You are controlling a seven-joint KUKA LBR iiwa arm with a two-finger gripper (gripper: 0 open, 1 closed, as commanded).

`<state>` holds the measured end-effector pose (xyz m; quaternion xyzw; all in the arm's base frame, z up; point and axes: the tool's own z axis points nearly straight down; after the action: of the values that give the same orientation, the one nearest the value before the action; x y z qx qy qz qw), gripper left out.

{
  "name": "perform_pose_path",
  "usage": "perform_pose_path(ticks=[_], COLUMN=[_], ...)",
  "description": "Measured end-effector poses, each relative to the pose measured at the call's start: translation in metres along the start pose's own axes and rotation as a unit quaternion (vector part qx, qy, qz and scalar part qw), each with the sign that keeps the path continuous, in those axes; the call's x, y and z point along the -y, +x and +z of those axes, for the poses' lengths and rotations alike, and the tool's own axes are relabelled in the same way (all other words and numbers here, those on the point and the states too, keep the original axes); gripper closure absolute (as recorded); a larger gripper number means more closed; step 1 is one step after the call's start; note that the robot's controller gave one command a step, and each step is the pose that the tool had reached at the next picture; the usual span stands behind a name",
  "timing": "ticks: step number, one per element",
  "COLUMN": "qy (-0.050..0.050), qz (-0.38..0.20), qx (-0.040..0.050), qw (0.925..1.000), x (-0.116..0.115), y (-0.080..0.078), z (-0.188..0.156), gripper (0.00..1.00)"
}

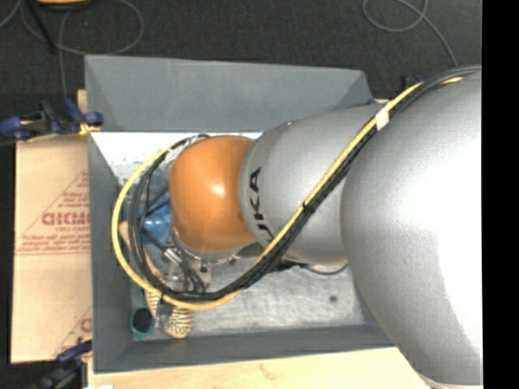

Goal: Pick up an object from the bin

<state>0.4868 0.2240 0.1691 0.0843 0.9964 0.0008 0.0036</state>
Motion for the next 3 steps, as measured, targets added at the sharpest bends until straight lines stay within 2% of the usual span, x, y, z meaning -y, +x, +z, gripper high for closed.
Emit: perform_pose_path(ticks=[1,2,3], qy=[0.001,-0.002,-0.003], qz=[-0.009,-0.059,-0.058], qx=[-0.0029,0.0072,0.0072], qw=[1.0000,0.9982,0.9983], x=[0.022,0.020,0.020], y=[0.011,-0.004,-0.004], z=[0.032,0.086,0.086], gripper=[0.00,1.00,1.00])
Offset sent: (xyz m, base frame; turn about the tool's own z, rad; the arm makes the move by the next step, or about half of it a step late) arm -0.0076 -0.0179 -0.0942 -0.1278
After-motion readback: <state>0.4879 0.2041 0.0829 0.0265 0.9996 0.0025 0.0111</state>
